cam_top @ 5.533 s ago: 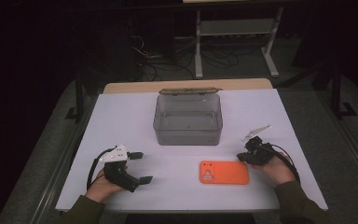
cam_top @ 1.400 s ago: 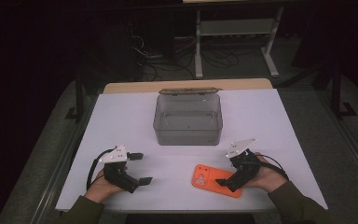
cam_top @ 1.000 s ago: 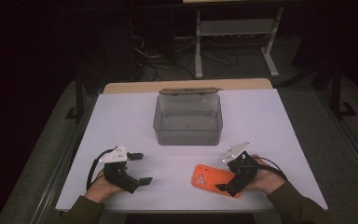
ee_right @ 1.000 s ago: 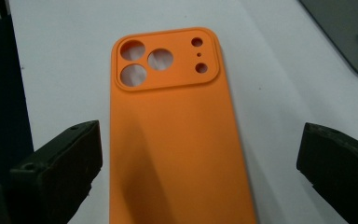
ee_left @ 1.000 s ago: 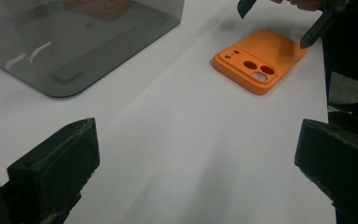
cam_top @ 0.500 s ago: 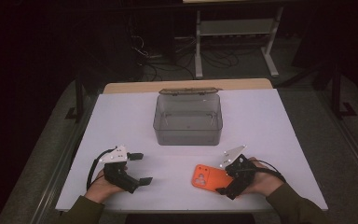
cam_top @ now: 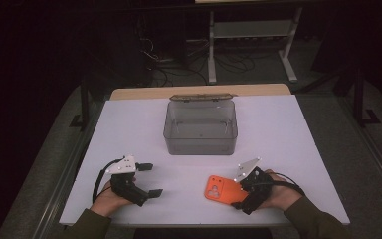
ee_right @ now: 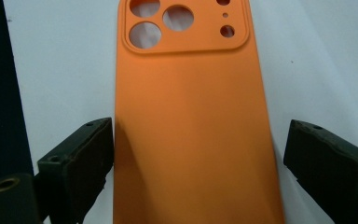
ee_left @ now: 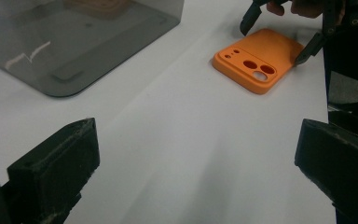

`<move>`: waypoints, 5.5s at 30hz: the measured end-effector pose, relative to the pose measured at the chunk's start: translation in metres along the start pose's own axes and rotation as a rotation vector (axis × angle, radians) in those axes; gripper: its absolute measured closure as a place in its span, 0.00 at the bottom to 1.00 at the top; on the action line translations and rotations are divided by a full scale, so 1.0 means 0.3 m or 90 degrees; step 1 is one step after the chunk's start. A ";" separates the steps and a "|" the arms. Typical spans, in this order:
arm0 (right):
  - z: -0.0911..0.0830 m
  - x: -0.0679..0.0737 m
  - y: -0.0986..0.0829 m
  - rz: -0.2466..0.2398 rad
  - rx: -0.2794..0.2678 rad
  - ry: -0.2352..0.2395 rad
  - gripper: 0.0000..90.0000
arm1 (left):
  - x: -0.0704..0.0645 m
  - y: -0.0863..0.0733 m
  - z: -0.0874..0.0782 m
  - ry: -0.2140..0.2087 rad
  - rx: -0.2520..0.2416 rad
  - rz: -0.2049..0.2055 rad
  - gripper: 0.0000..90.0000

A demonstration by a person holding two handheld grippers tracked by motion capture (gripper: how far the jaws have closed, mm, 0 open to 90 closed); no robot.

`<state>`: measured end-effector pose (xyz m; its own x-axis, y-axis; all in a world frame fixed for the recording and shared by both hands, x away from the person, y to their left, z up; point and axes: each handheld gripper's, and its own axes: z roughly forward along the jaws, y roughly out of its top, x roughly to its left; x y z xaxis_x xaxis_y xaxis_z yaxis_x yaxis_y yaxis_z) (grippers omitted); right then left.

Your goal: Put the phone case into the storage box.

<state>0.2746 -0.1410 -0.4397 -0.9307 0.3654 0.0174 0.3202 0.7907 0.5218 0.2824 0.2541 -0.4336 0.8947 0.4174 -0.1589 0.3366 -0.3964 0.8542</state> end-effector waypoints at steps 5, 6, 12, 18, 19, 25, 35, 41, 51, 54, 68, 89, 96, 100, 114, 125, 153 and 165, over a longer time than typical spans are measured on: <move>0.002 0.001 -0.003 -0.002 0.010 0.000 0.10 | -0.001 0.000 0.001 0.000 0.000 0.000 0.00; 0.006 0.003 -0.004 0.000 0.015 0.001 0.10 | -0.001 0.000 0.000 0.000 0.000 0.000 0.00; 0.007 0.003 -0.004 -0.005 0.019 0.000 0.11 | 0.000 0.000 0.002 -0.001 0.001 0.002 0.00; 0.001 0.003 -0.006 -0.010 0.022 0.004 0.14 | 0.000 0.000 0.000 0.000 0.000 0.000 0.00; -0.001 0.004 -0.007 -0.007 0.023 0.005 0.14 | 0.000 0.000 0.000 0.000 0.000 0.001 0.00; -0.002 0.004 -0.010 -0.011 0.024 0.007 0.14 | -0.001 0.000 0.002 -0.001 0.001 0.002 0.00; -0.004 0.002 -0.013 -0.015 0.023 0.009 0.16 | 0.000 0.000 0.002 -0.001 0.001 0.002 0.00; -0.005 0.003 -0.017 -0.010 0.016 0.009 0.17 | -0.001 0.000 0.004 -0.001 0.002 0.001 0.00; -0.009 -0.009 -0.015 0.005 0.011 0.018 0.18 | 0.000 0.000 0.002 -0.001 0.003 0.003 0.00; -0.011 -0.011 -0.013 0.008 0.010 0.017 0.18 | 0.000 -0.001 0.002 -0.001 0.003 0.003 0.00; -0.055 -0.035 0.027 0.007 0.003 0.037 0.18 | -0.001 0.002 0.004 -0.002 0.002 0.004 0.00; -0.075 -0.086 0.117 -0.015 0.004 0.058 0.18 | 0.030 0.008 -0.004 0.016 -0.028 0.003 0.00; -0.074 -0.095 0.134 -0.015 0.007 0.059 0.18 | 0.041 0.017 -0.001 0.032 -0.051 0.013 0.00; -0.075 -0.100 0.140 -0.014 0.005 0.061 0.18 | 0.042 0.021 0.002 0.041 -0.049 0.030 0.00; -0.071 -0.122 0.165 -0.016 0.009 0.060 0.18 | 0.030 0.052 -0.006 0.113 -0.039 0.157 0.00; -0.060 -0.132 0.175 -0.014 0.013 0.063 0.18 | -0.003 0.056 0.024 0.178 0.010 0.277 0.00; -0.061 -0.133 0.200 -0.022 0.020 0.062 0.18 | -0.065 0.062 0.092 0.352 0.147 0.589 0.00; -0.059 -0.136 0.207 -0.021 0.025 0.061 0.18 | -0.085 0.053 0.111 0.418 0.178 0.694 0.00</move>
<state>0.3293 -0.1154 -0.3930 -0.9529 0.2918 0.0826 0.2939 0.8212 0.4892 0.2747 0.2097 -0.4324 0.4615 0.0624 0.8849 -0.3468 -0.9055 0.2447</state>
